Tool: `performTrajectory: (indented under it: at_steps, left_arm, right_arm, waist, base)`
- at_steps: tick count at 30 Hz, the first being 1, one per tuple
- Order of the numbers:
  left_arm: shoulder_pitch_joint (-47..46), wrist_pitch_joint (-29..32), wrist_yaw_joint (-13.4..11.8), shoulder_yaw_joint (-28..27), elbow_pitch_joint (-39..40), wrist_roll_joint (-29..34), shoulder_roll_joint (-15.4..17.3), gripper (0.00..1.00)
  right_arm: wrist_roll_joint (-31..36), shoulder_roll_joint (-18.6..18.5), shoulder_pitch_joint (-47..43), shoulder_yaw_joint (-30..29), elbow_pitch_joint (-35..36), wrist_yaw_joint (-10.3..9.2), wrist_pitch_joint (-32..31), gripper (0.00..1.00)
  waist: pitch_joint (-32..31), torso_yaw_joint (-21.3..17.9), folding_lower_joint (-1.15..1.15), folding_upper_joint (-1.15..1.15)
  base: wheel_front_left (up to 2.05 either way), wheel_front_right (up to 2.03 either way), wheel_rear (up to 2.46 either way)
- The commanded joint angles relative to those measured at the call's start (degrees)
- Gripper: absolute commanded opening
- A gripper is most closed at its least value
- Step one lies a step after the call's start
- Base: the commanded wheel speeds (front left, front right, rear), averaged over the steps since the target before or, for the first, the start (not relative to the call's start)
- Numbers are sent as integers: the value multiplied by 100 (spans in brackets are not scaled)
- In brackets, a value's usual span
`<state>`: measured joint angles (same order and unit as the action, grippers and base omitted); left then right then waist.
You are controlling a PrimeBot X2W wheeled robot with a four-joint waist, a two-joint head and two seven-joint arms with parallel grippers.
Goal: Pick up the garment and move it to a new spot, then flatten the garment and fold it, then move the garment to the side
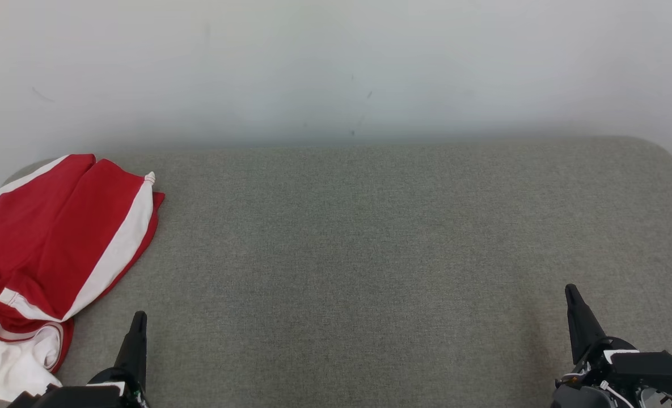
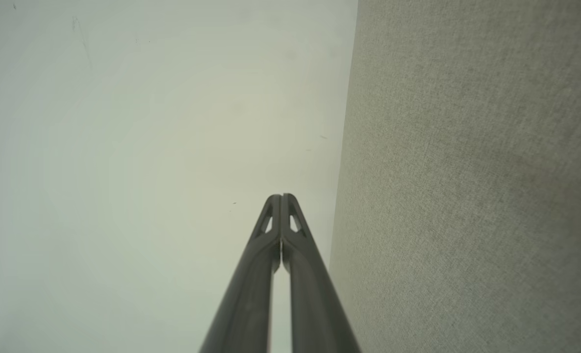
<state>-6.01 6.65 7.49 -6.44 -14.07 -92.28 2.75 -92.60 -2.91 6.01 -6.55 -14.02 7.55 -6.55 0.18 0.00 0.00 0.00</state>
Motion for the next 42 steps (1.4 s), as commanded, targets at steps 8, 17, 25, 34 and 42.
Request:
performTrajectory:
  at_steps: [8, 17, 25, 34, 42]
  left_arm:
    - [-51, -7, 2, -18, 0, -27, 25, 0]
    - [-51, -7, 2, -17, 0, -27, 25, 0]
    - [-51, -8, 2, -18, 1, -27, 25, 0]
    - [-51, -8, 2, -18, 0, -27, 25, 0]
    - [127, -118, 0, 75, -59, 62, -33, 100]
  right_arm:
    - [37, 8, 51, 2, -5, -13, -9, 0]
    - [37, 8, 51, 1, -5, -13, -9, 0]
    - [37, 8, 51, 2, -6, -13, -9, 0]
    - [37, 8, 51, 3, -5, -13, -9, 0]
    - [94, 12, -137, 90, -86, 0, 117, 100]
  waist:
    - [0, 0, 0, 0]
    - [0, 0, 0, 0]
    - [0, 0, 0, 0]
    - [0, 0, 0, 0]
    - [4, -1, 0, 0]
  base:
    - [0, 0, 0]
    - [0, 0, 0]
    - [0, 0, 0]
    - [0, 0, 0]
    - [0, 0, 0]
